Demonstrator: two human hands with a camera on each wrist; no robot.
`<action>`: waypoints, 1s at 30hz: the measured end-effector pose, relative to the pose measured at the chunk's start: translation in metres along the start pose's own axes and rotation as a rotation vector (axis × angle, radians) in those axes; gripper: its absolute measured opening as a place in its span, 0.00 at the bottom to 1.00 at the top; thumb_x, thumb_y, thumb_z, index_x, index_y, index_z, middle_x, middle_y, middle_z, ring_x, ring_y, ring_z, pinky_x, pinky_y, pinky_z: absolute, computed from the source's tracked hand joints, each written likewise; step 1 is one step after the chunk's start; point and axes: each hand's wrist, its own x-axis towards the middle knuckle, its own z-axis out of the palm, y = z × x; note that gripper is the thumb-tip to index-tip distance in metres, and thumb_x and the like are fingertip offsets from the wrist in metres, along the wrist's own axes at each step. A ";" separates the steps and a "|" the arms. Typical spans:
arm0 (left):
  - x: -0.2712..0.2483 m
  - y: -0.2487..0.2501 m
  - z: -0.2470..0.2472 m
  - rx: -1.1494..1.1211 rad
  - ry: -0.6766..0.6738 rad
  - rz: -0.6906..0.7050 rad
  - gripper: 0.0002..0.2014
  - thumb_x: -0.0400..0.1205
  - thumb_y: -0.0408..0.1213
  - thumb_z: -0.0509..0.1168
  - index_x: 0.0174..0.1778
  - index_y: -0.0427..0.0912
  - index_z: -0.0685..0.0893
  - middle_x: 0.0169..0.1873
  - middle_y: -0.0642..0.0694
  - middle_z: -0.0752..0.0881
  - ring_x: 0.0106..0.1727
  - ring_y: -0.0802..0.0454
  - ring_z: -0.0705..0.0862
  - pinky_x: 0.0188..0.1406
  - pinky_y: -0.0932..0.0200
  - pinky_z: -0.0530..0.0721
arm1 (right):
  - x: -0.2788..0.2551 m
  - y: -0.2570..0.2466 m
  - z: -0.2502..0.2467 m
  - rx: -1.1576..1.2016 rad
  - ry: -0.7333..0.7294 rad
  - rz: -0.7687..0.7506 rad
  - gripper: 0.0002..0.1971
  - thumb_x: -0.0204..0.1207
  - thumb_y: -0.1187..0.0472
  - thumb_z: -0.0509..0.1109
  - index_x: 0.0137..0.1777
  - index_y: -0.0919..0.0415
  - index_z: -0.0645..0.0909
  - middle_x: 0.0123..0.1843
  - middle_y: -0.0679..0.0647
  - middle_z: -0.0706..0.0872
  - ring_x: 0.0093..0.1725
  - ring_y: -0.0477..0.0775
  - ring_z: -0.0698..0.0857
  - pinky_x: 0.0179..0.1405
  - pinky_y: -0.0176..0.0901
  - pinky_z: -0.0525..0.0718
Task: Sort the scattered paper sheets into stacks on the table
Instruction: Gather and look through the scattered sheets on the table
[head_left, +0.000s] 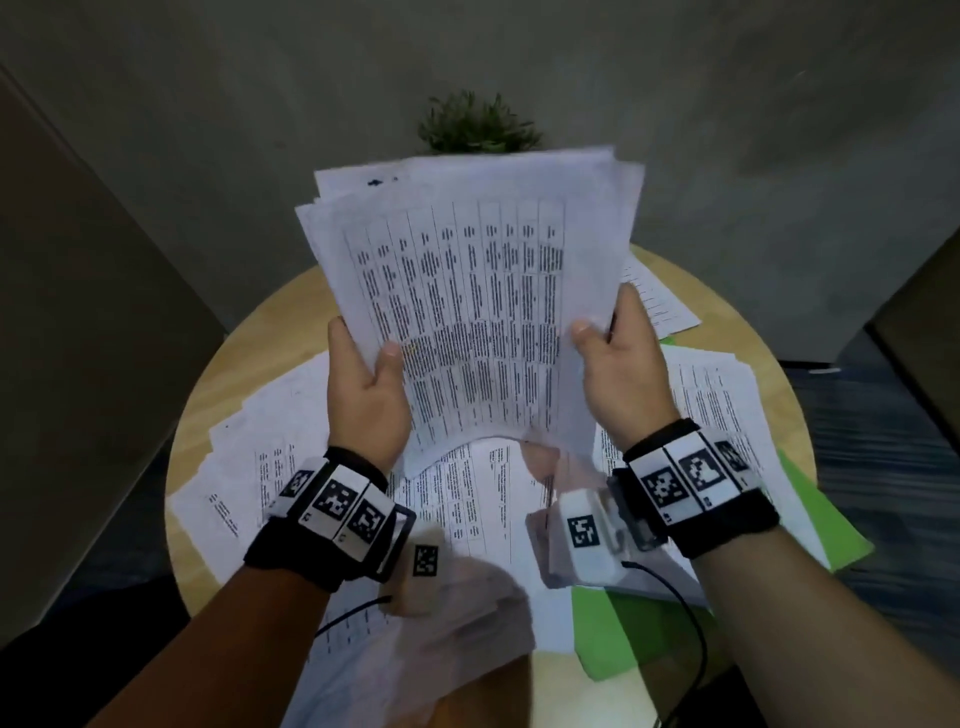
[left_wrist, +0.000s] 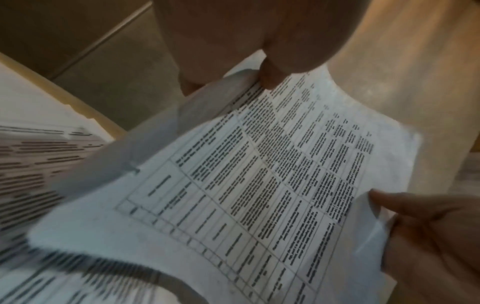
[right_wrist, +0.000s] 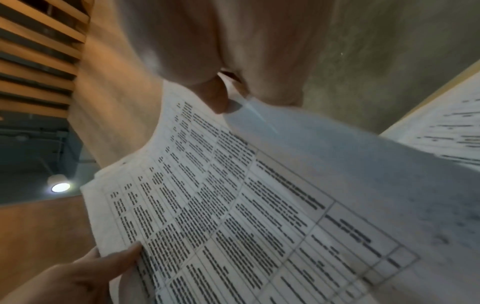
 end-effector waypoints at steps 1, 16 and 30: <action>0.002 0.004 0.000 -0.033 0.017 0.017 0.19 0.87 0.27 0.56 0.68 0.54 0.69 0.61 0.56 0.81 0.63 0.60 0.81 0.70 0.51 0.78 | 0.000 -0.004 0.000 0.026 0.017 -0.032 0.11 0.82 0.67 0.61 0.60 0.53 0.72 0.50 0.40 0.83 0.46 0.28 0.81 0.45 0.25 0.79; 0.004 -0.012 0.003 -0.005 0.031 -0.065 0.19 0.89 0.32 0.53 0.76 0.47 0.62 0.60 0.63 0.77 0.59 0.67 0.78 0.63 0.65 0.74 | 0.003 0.002 -0.004 -0.117 0.013 -0.023 0.08 0.82 0.66 0.60 0.59 0.56 0.72 0.46 0.38 0.82 0.44 0.38 0.82 0.40 0.23 0.77; -0.024 0.009 0.106 0.194 -0.287 -0.224 0.18 0.84 0.25 0.60 0.67 0.46 0.74 0.49 0.53 0.82 0.48 0.51 0.84 0.38 0.71 0.80 | 0.005 0.020 -0.130 -0.494 0.281 0.230 0.11 0.82 0.65 0.62 0.64 0.64 0.75 0.54 0.53 0.81 0.51 0.51 0.78 0.39 0.30 0.68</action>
